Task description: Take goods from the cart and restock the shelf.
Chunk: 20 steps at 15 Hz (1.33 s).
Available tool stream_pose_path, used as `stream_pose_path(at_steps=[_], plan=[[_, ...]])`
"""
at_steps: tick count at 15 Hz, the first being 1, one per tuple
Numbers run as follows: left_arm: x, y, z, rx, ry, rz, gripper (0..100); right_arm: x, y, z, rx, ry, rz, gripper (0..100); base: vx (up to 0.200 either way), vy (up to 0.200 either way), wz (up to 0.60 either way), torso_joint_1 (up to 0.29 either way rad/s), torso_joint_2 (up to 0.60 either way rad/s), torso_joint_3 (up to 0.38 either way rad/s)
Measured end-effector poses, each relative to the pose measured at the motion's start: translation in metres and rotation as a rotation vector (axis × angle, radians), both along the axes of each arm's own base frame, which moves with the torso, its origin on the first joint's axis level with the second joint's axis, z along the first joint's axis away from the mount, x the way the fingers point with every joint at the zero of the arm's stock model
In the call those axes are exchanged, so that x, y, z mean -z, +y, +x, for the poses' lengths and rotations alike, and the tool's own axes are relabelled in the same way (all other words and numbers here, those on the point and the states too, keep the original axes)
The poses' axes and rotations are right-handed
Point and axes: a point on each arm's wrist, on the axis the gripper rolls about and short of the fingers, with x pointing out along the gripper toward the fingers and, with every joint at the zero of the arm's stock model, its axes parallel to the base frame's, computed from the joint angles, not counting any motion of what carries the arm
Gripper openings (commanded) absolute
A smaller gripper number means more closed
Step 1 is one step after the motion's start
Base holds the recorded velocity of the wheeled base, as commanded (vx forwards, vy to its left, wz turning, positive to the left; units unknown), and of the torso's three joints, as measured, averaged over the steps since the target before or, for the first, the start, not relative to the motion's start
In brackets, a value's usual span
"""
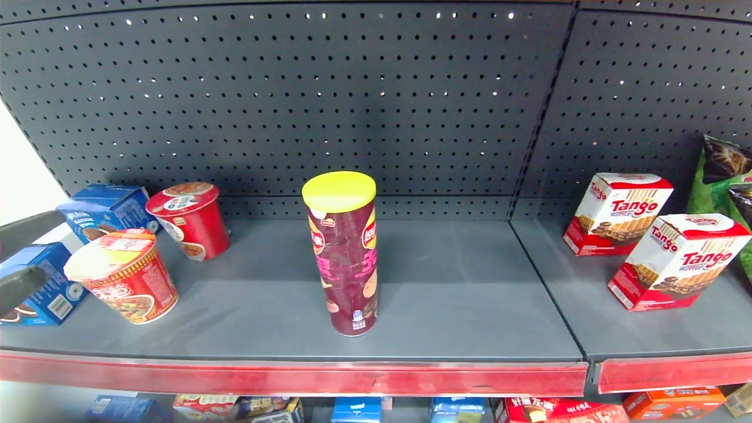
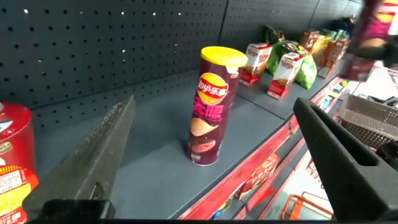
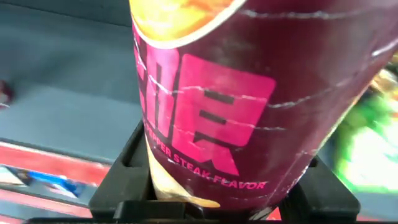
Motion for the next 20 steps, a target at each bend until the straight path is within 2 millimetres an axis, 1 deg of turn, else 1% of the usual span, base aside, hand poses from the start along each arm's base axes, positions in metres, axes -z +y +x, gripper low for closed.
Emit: stream_pose_path(at_steps=[2,6,7,9,12,15,17,20], plan=[[-0.003,0.000,0.001,0.001,-0.012,0.006,100,-0.009,0.017,0.023,-0.036,-0.025,0.014,0,0.000,0.000,0.00,0.000,0.00,0.000],[-0.016,0.001,0.002,-0.003,-0.056,0.027,100,-0.035,0.050,0.068,-0.064,-0.044,0.028,0,0.000,0.000,0.00,0.000,0.00,0.000],[-0.019,0.002,0.002,-0.010,-0.065,0.031,100,-0.038,0.057,0.079,-0.064,-0.050,0.033,0,0.000,0.000,0.00,0.000,0.00,0.000],[-0.024,0.008,0.000,-0.062,-0.082,0.042,100,-0.039,0.071,0.103,-0.057,-0.073,0.046,0,0.000,0.000,0.00,0.000,0.00,0.000],[-0.037,0.014,-0.002,-0.127,-0.126,0.071,100,-0.031,0.089,0.134,-0.053,-0.047,0.030,0,0.000,0.000,0.00,0.000,0.00,0.000],[-0.044,0.017,-0.004,-0.159,-0.148,0.086,100,-0.043,0.114,0.159,-0.081,-0.082,0.055,0,0.000,0.000,0.00,0.000,0.00,0.000],[-0.045,0.018,-0.004,-0.161,-0.153,0.089,100,-0.046,0.130,0.173,-0.105,-0.088,0.076,0,0.000,0.000,0.00,0.000,0.00,0.000],[-0.046,0.017,-0.004,-0.157,-0.154,0.091,100,-0.041,0.150,0.196,-0.125,-0.099,0.116,0,0.000,0.000,0.00,0.000,0.00,0.000]])
